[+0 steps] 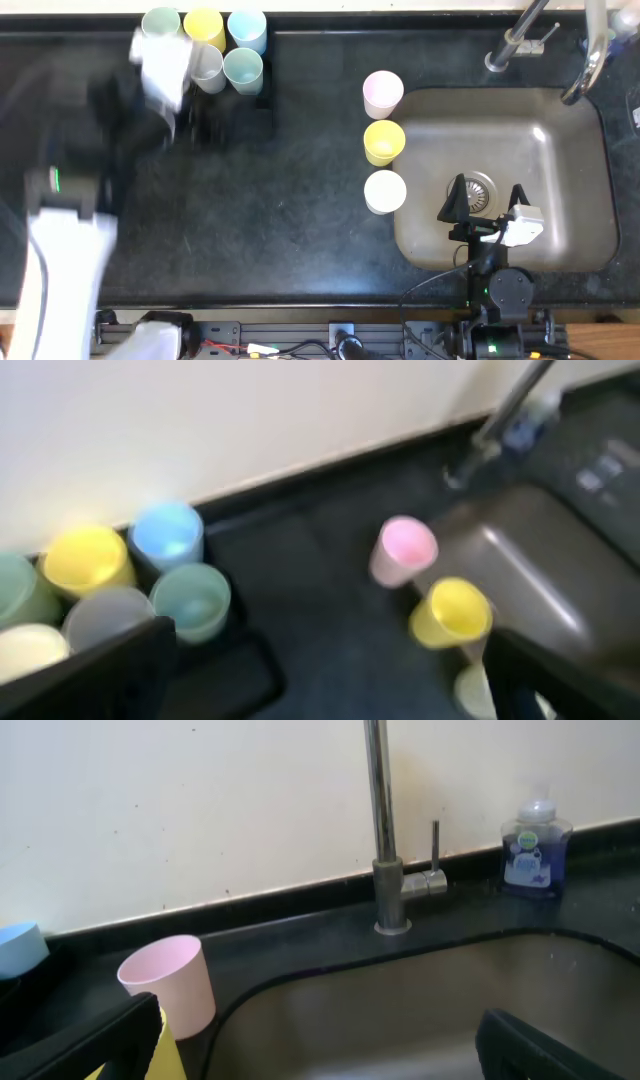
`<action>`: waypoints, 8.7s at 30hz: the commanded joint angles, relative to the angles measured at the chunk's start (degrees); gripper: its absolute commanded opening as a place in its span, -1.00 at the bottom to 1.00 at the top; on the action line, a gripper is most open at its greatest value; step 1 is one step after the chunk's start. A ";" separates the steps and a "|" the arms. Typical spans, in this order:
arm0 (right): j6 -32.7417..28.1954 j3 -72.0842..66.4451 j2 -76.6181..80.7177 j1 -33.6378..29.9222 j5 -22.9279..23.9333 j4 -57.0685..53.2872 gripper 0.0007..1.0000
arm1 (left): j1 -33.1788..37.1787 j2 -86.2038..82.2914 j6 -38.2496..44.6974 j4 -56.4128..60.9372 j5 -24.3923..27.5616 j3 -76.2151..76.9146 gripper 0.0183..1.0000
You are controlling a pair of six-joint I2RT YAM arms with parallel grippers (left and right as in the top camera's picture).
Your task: Store Cups
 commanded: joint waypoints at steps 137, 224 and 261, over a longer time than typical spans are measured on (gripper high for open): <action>0.22 -0.66 -0.44 -0.17 0.09 0.28 1.00 | 18.62 23.80 -60.37 -12.04 -28.00 -6.93 -0.96; 0.24 -0.66 -0.44 -0.17 0.09 0.28 1.00 | -32.09 39.74 -58.82 -16.83 -24.55 18.27 1.00; 0.24 -0.66 -0.44 -0.17 0.09 0.28 1.00 | -27.82 38.84 -59.12 -16.81 -28.46 18.27 -0.96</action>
